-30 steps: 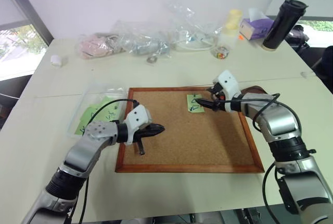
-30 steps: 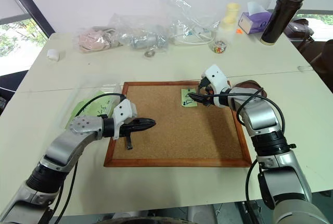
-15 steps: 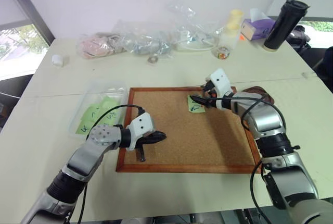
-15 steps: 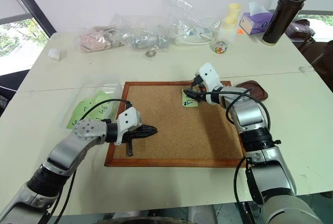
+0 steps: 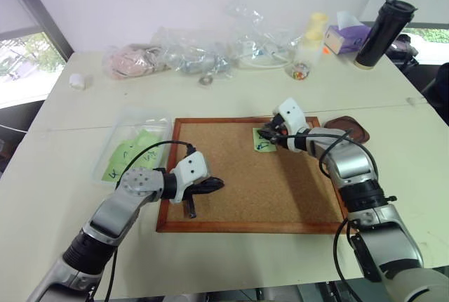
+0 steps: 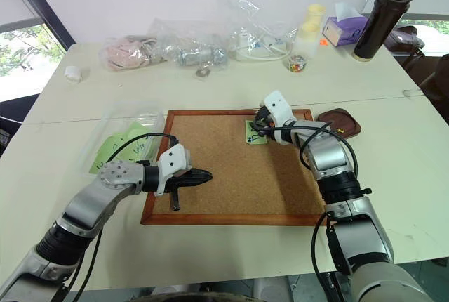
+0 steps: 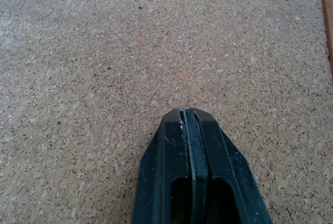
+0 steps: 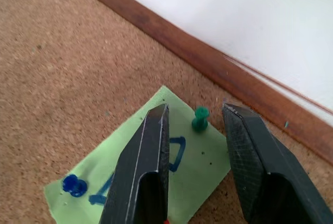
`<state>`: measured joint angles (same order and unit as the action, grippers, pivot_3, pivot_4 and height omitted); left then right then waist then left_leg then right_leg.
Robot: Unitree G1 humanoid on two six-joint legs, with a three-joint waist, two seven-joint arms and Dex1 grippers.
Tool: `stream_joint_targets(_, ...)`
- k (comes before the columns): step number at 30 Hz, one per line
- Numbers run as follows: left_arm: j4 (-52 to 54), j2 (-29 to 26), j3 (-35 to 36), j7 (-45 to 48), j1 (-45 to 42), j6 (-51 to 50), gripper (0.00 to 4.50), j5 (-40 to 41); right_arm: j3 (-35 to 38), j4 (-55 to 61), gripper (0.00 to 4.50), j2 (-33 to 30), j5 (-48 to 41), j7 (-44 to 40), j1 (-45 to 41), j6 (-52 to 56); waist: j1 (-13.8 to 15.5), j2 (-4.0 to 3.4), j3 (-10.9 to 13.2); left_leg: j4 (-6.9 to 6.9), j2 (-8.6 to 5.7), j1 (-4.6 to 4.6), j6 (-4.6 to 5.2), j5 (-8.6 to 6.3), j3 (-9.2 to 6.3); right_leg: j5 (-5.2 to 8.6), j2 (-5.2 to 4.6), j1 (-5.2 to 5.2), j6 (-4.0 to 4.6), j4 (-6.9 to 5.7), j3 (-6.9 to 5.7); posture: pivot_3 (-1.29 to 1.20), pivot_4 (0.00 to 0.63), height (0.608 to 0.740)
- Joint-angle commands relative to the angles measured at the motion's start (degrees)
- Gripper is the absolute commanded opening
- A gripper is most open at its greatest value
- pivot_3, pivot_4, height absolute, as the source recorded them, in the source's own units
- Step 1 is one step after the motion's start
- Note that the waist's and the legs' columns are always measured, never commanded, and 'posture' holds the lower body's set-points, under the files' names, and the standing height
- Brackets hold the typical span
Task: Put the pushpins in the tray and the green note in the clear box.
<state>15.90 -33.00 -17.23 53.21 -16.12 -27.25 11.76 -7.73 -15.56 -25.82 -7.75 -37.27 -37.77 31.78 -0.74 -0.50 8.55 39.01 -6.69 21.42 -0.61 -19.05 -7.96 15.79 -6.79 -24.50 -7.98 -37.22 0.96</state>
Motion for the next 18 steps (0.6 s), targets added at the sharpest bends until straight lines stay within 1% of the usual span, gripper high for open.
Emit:
stream_joint_targets(1, 1.7, 0.1, -0.5, -0.2, -0.2, 0.0, 0.0, -0.3, 0.6, 0.0, 0.69, 0.4, 0.3, -0.2, -0.9, -0.7, 0.0, 0.0, 0.0, 0.0, 0.0, 0.0, 0.0, 0.0, 0.0, 0.0, 0.0, 0.0, 0.0, 0.0, 0.0, 0.0, 0.15, 0.74)
stream_joint_targets(2, 2.0, 0.1, -0.6, -0.3, 0.0, -0.1, 0.0, -0.3, 0.7, 0.2, 0.24, 0.4, 0.2, -0.3, -0.9, -0.6, 0.0, 0.0, 0.0, 0.0, 0.0, 0.0, 0.0, 0.0, 0.0, 0.0, 0.0, 0.0, 0.0, 0.0, 0.0, 0.0, 0.15, 0.74)
stream_joint_targets(3, 2.3, 0.0, -0.7, -0.4, 0.2, -0.2, 0.0, -0.4, 0.8, 0.4, 0.05, 0.4, 0.2, -0.4, -0.8, -0.6, 0.0, 0.0, 0.0, 0.01, 0.0, 0.0, 0.0, 0.0, 0.0, 0.0, 0.0, 0.0, 0.0, 0.0, 0.0, 0.0, 0.15, 0.74)
stream_joint_targets(8, 2.1, -0.1, -1.6, -0.7, 0.9, 0.1, 0.0, -1.0, 2.3, 3.7, 0.05, -0.3, -0.5, 0.3, -0.7, 0.4, 0.1, 0.0, 0.0, 0.01, 0.0, 0.0, 0.0, 0.0, 0.0, 0.0, 0.0, 0.0, 0.0, 0.0, 0.0, 0.0, 0.15, 0.74)
stream_joint_targets(18, -1.6, 0.1, -2.6, 0.2, 1.5, 3.0, 0.0, -2.0, 13.0, 19.0, 0.05, -2.5, -7.0, 4.3, -1.0, 11.1, 0.2, 0.0, 0.0, 0.0, -0.02, 0.01, 0.0, 0.0, -0.03, 0.0, -0.01, 0.0, 0.0, 0.01, 0.0, 0.0, 0.15, 0.74)
